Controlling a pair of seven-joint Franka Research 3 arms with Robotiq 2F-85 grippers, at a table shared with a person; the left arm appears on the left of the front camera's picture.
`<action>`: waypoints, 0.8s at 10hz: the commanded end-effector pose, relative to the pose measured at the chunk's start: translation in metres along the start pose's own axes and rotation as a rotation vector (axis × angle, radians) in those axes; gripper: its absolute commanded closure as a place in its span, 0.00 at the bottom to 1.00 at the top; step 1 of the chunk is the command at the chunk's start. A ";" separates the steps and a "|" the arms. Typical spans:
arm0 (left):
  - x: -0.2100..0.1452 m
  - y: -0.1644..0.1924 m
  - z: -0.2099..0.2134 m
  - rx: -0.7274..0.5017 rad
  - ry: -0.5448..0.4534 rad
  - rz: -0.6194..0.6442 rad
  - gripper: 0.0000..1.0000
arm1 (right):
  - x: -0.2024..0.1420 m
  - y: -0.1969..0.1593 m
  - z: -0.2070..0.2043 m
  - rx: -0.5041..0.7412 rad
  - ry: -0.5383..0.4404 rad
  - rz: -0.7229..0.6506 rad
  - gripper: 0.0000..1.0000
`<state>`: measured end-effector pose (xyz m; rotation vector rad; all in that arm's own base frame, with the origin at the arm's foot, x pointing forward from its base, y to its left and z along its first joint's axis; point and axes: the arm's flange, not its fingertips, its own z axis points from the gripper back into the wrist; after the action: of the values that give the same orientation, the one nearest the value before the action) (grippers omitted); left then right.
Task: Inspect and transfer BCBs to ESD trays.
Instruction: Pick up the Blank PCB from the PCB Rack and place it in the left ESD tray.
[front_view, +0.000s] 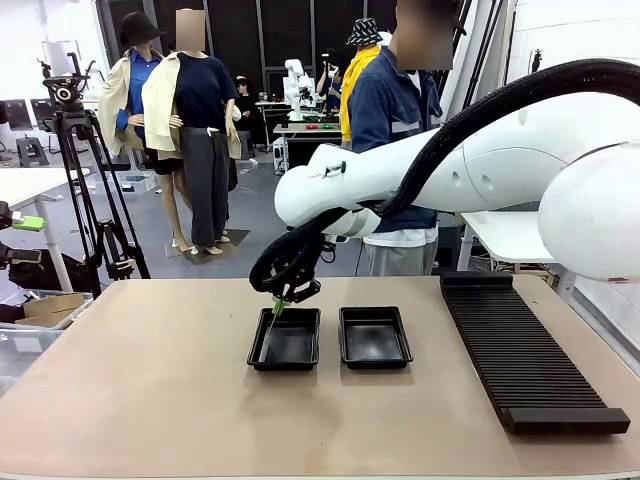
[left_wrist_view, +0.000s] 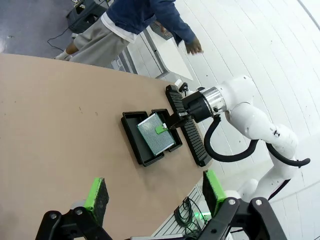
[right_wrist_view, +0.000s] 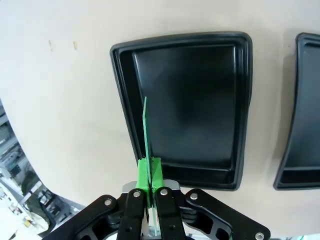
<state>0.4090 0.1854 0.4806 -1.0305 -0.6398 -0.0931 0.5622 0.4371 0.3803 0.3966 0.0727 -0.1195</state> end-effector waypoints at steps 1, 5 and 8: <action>-0.002 -0.001 0.001 -0.003 0.001 -0.001 0.00 | 0.004 -0.012 -0.005 0.068 -0.020 0.009 1.00; -0.002 -0.001 0.001 -0.003 0.001 -0.001 0.00 | 0.007 -0.014 -0.017 0.087 -0.015 0.003 1.00; -0.002 -0.001 0.001 -0.003 0.001 -0.001 0.00 | 0.004 -0.012 -0.016 0.059 -0.030 -0.028 1.00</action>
<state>0.4090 0.1854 0.4806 -1.0305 -0.6398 -0.0931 0.5717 0.4372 0.3606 0.4541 0.0635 -0.1300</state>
